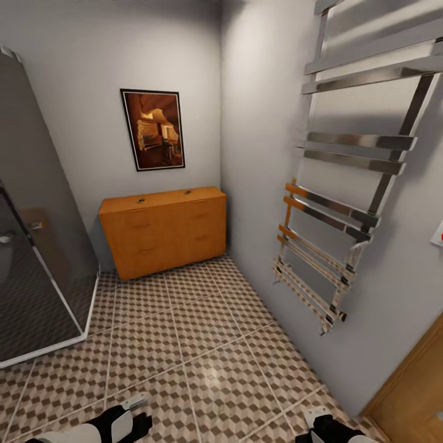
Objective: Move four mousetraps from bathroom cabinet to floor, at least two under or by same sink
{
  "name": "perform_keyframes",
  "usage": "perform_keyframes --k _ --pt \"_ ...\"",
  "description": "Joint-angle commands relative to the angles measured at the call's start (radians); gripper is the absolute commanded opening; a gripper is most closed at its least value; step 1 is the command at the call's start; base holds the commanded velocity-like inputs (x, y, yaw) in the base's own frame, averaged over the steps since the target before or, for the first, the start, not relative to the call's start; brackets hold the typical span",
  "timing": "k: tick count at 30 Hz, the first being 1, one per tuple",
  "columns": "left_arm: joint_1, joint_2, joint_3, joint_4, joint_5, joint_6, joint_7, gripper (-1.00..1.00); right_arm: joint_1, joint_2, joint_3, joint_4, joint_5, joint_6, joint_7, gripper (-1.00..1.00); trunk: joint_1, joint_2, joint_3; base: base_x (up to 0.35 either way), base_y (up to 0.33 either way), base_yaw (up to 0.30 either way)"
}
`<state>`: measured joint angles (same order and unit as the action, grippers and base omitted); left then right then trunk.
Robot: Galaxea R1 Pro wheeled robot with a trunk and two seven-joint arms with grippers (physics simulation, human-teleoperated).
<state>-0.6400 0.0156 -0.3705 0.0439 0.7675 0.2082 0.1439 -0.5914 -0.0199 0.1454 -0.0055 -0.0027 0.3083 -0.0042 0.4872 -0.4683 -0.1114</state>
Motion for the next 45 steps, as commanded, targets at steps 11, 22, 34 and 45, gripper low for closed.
perform_keyframes --k 11,22,34,45 --pt "-0.001 0.000 -0.008 0.001 0.009 0.004 0.002 1.00 -0.001 0.000 0.006 -0.001 0.000 0.005 0.000 1.00 0.001 -0.002 0.014 0.335 0.000 0.135" --pt "-0.001 0.000 -0.008 0.001 0.009 0.004 0.002 1.00 -0.001 0.000 0.006 -0.001 0.000 0.005 0.000 1.00 0.001 -0.002 0.022 0.335 0.000 0.097" --pt "-0.001 0.000 -0.008 0.001 0.009 0.003 0.002 1.00 -0.001 0.000 0.006 -0.001 0.000 0.005 0.000 1.00 0.001 -0.002 0.023 0.335 0.002 0.011" --pt "-0.001 0.000 -0.008 0.001 0.009 0.003 0.002 1.00 -0.001 0.000 0.006 -0.001 0.000 0.005 0.000 1.00 0.001 -0.002 0.024 0.335 0.063 0.018"
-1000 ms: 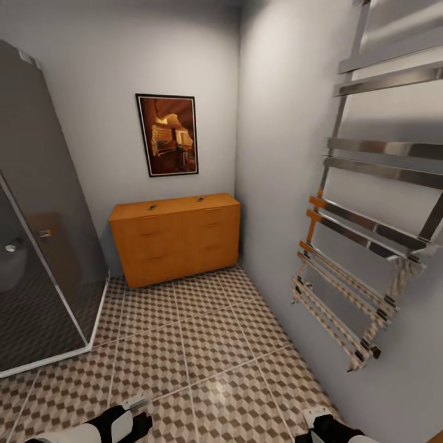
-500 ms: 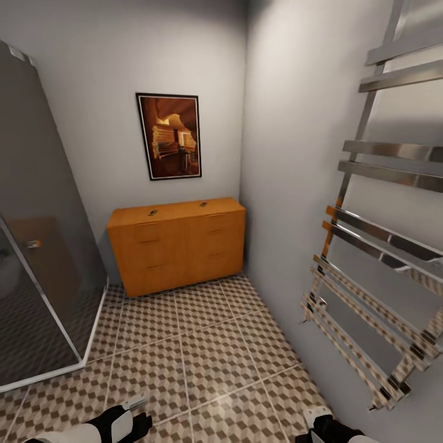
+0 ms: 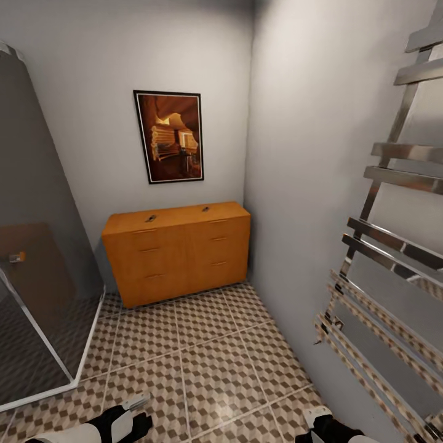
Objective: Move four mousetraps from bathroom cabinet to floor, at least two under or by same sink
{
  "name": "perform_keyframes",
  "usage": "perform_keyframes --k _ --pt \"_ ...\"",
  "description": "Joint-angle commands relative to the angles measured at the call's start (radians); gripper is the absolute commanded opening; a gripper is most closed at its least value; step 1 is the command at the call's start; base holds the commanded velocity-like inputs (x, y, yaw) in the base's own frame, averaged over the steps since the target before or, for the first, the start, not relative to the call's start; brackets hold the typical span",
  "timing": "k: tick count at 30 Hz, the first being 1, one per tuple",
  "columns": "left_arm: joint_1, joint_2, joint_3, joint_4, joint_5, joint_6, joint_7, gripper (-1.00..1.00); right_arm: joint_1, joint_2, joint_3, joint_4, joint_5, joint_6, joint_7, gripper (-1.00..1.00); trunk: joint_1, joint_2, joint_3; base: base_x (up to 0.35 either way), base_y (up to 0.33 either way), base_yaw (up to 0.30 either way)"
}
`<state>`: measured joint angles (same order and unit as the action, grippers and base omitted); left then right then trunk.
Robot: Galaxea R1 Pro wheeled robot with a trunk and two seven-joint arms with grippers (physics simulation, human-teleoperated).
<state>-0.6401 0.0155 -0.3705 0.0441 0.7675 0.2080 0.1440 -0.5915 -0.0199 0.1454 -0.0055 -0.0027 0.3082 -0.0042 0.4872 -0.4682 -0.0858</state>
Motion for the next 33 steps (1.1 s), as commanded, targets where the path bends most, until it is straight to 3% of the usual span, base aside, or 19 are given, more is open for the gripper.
perform_keyframes --k 1,33 --pt "-0.001 0.000 -0.008 0.000 0.009 0.004 0.002 1.00 -0.001 0.000 0.006 -0.001 0.000 0.005 0.000 1.00 0.001 -0.002 -0.002 0.333 0.098 0.124" --pt "-0.001 -0.002 -0.008 0.000 0.009 0.002 0.002 1.00 -0.001 0.000 0.006 -0.001 0.000 0.004 -0.001 1.00 0.001 -0.002 0.011 0.303 0.158 0.238"
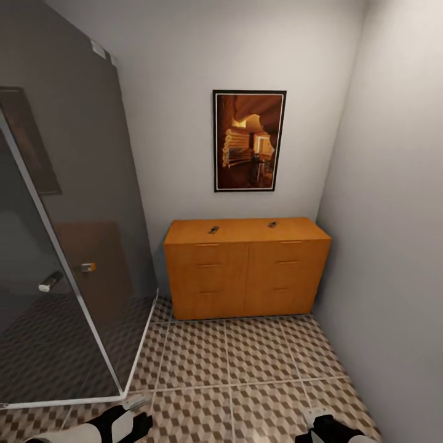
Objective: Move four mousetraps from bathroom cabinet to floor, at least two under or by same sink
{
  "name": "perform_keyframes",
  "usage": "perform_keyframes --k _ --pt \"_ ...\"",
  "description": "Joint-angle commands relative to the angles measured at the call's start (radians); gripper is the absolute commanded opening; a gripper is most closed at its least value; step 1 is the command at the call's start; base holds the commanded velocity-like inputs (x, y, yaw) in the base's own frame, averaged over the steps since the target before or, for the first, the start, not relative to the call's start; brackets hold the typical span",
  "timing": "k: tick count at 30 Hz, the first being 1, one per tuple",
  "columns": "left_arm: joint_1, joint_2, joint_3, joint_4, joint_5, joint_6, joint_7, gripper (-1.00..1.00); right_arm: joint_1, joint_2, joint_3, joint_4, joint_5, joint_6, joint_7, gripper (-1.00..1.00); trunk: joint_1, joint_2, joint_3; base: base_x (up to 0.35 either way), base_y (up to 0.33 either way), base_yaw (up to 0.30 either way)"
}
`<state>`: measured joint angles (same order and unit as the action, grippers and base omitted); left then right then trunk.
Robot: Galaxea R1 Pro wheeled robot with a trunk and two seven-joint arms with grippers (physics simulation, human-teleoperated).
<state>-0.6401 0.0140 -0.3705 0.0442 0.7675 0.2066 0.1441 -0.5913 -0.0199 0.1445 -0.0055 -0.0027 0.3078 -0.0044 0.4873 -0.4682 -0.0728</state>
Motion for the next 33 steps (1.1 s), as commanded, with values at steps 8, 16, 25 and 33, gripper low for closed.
perform_keyframes --k 8,16,25,33 --pt "-0.001 -0.001 -0.008 0.000 0.009 0.004 0.002 1.00 -0.001 0.000 0.006 -0.001 0.000 0.002 -0.001 1.00 0.001 -0.002 -0.001 0.294 0.180 0.041" --pt "-0.001 -0.008 -0.008 0.000 0.009 0.004 0.002 1.00 -0.001 -0.001 0.006 -0.001 0.000 0.001 0.000 1.00 0.001 -0.002 -0.001 0.294 0.137 0.008" --pt "-0.001 -0.012 -0.008 0.000 0.009 0.004 0.002 1.00 -0.001 -0.002 0.005 -0.001 0.000 0.004 0.001 1.00 0.001 -0.002 0.001 0.294 0.038 -0.067" --pt "-0.001 -0.014 -0.008 0.000 0.008 0.004 0.002 1.00 -0.001 -0.002 0.004 -0.001 0.000 0.005 0.000 1.00 0.001 -0.002 0.007 0.292 0.004 -0.198"
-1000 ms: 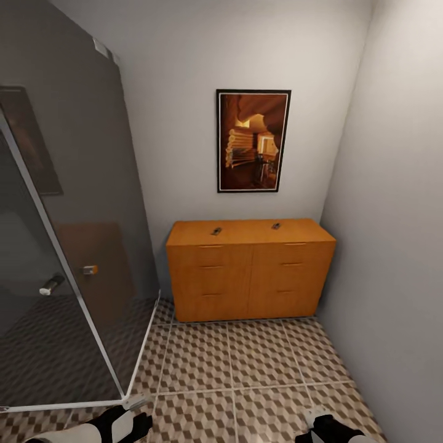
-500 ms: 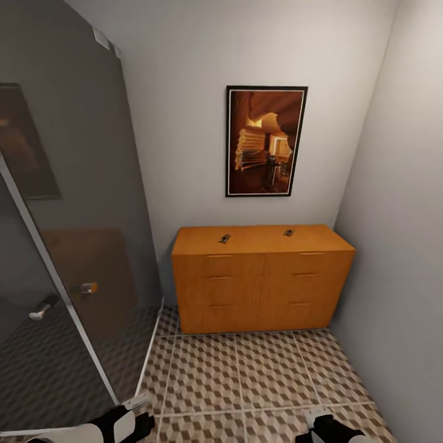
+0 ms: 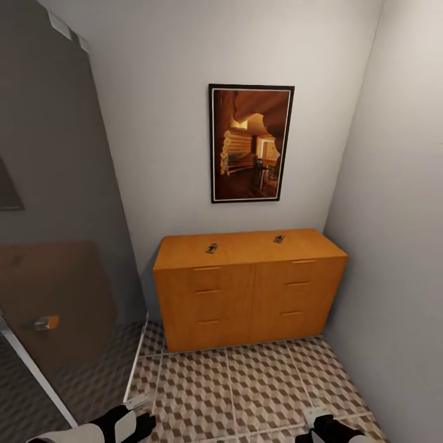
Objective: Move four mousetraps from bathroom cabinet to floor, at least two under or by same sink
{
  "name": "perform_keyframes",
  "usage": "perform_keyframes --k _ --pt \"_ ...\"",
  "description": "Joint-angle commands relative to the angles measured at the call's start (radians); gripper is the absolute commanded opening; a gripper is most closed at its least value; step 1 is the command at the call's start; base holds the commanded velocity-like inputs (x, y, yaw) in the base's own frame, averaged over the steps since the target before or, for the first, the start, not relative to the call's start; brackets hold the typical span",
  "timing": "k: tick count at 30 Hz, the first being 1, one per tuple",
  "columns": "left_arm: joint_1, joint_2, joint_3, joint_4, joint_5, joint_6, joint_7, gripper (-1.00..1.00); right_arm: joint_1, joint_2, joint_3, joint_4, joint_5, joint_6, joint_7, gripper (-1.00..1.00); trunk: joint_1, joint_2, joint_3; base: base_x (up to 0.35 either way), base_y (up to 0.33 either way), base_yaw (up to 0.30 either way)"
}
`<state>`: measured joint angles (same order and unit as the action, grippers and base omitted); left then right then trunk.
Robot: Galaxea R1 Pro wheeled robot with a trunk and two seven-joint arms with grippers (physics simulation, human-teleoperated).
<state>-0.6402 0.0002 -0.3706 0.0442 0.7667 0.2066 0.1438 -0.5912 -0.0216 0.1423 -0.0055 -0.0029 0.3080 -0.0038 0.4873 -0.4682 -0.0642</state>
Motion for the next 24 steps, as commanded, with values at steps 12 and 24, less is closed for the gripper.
perform_keyframes --k 12,24 --pt "-0.001 -0.012 -0.008 0.001 0.009 0.003 0.003 1.00 -0.001 0.000 0.007 -0.001 -0.002 0.002 -0.001 1.00 0.001 -0.002 0.007 0.244 -0.122 -0.162" --pt "-0.001 -0.012 -0.008 0.001 0.009 0.002 0.003 1.00 -0.001 0.000 0.006 -0.001 -0.001 -0.001 -0.002 1.00 0.001 -0.002 0.008 0.070 -0.047 -0.019"
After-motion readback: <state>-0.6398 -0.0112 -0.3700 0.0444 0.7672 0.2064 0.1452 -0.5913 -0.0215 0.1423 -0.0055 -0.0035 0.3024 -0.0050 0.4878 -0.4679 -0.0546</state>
